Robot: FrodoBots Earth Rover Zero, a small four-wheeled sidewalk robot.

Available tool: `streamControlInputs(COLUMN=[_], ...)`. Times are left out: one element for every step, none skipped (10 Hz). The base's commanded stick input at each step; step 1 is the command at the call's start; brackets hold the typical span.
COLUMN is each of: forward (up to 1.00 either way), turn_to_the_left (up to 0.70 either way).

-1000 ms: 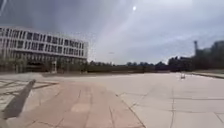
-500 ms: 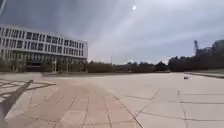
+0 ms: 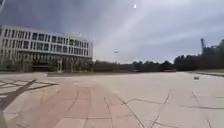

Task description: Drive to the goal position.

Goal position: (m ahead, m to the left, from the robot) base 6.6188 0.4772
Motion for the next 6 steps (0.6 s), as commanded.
streamControlInputs(forward=[0.70,0.70,0.70,0.70,0.70,0.70], turn_to_the_left=[0.00,0.00,0.00,0.00,0.00,0.00])
